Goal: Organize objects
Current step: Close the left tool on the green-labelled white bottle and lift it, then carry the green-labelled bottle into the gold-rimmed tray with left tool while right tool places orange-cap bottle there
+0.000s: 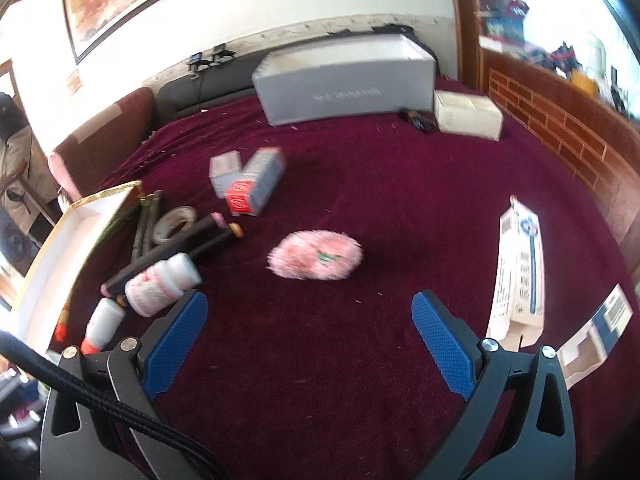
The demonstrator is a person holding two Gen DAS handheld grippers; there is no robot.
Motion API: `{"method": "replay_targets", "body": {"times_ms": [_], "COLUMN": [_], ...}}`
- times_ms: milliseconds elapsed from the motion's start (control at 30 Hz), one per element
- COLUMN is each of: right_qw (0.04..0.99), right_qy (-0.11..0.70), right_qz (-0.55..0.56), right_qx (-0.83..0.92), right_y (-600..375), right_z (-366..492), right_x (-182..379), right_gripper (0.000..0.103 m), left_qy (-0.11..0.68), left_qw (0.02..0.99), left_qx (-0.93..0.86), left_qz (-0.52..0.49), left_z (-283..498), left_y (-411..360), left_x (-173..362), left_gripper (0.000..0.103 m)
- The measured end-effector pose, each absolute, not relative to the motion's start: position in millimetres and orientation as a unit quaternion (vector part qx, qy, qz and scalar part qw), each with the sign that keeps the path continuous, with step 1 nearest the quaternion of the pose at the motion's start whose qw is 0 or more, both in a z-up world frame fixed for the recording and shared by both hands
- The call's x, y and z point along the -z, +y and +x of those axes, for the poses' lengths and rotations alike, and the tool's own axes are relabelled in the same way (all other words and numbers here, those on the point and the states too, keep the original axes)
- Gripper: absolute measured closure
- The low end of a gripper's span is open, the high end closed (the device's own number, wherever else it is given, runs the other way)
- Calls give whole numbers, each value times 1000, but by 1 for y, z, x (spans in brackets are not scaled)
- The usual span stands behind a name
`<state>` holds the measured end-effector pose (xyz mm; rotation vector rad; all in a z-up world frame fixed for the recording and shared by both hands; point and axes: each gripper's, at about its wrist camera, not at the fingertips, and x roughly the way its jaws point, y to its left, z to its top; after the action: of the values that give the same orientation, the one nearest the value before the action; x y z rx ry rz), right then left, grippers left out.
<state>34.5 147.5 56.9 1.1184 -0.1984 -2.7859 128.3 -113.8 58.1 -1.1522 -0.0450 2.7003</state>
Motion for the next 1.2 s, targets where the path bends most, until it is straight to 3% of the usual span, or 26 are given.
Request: {"method": "replay_targets", "body": {"times_ms": [133,267,400,633,733,800,833,900,1200], "right_qw": [155,251,238,179,156,138,134,133,177], "right_qy": [-71,-109,-107,-63,-46,-29,-25,-18,-64], "right_qz": [380,450,498,528,526,521,518,515,504], "right_qx": [909,850,827,828,835,842,844,847,843], "right_y": [111,59,20,-22,-33,-38,-39,-37,-18], "right_z": [38,26,13,0,0,2,4,5,23], "right_x": [-85,-76,-52,-33,-28,-28,-28,-25,-37], "right_gripper": [0,0,27,42,52,66,67,78,78], "left_qy": [-44,-58,-71,-91,-100,-104,-105,-107,-109], "left_qw": [85,56,37,31,31,31,31,30,23], "left_qx": [-927,-935,-936,-934,-933,-932,-932,-932,-936], "left_qz": [-363,-345,-344,-344,-345,-346,-346,-344,-333], "left_z": [140,151,155,159,156,155,156,158,161], "left_y": [-151,-185,-212,-243,-249,-251,-252,-255,-254], "left_x": [-75,-78,-72,-62,-57,-55,-55,-54,-66], "left_gripper": [74,74,74,74,74,74,74,74,74]}}
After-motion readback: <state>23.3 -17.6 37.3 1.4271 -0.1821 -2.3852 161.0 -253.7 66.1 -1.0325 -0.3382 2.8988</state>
